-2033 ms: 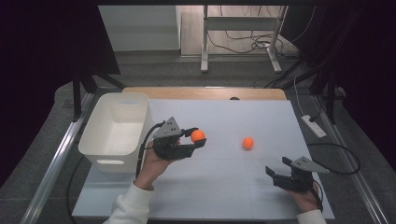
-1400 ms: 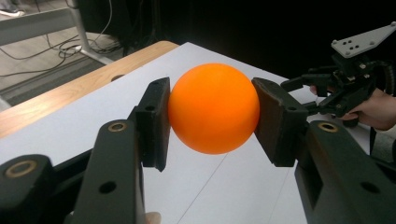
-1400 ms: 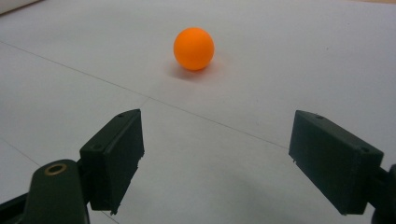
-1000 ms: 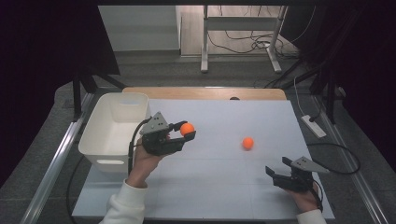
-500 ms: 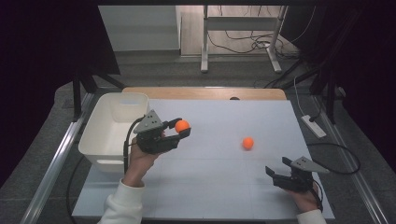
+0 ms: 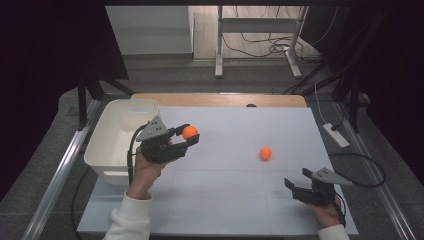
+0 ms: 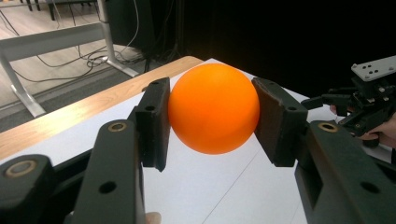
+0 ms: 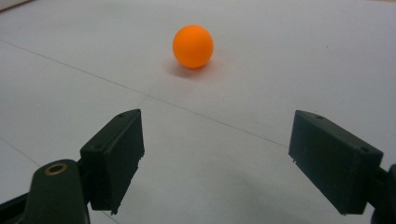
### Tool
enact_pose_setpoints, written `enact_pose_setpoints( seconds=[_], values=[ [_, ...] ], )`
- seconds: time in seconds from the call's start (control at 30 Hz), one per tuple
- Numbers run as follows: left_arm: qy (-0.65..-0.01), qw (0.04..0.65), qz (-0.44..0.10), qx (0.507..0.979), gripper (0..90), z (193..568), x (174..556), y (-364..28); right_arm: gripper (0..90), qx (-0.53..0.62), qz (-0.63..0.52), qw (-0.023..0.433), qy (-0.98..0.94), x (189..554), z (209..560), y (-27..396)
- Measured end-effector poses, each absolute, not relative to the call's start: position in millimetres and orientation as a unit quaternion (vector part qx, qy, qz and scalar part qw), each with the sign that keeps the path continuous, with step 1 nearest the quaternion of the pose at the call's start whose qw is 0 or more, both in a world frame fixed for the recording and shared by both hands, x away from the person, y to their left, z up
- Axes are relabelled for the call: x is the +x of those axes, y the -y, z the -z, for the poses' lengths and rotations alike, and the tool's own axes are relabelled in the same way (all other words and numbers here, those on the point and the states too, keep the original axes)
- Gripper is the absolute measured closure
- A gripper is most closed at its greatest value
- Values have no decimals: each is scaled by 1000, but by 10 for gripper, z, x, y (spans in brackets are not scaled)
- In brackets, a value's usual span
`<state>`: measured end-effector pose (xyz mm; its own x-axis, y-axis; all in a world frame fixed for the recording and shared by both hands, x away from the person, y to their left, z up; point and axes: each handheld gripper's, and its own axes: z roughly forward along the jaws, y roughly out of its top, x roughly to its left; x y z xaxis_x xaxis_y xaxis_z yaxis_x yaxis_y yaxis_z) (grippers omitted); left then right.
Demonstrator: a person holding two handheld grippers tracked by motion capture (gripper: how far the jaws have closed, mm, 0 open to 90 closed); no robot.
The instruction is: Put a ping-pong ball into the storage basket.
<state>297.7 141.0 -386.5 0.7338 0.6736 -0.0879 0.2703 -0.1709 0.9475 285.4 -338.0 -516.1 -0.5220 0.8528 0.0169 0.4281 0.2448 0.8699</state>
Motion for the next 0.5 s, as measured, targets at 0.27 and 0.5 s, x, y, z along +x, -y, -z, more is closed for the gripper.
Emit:
enact_pose_setpoints(
  seconds=[0.27, 0.5],
  values=[
    [-322, 563, -183, 739, 502, 3848, 2971, -1459, 181, 426, -443, 239, -752, 2853, 5161, 3379],
    [-327, 565, -187, 734, 502, 3826, 2965, -1524, 181, 426, -442, 239, -752, 2854, 5162, 3379]
  ],
)
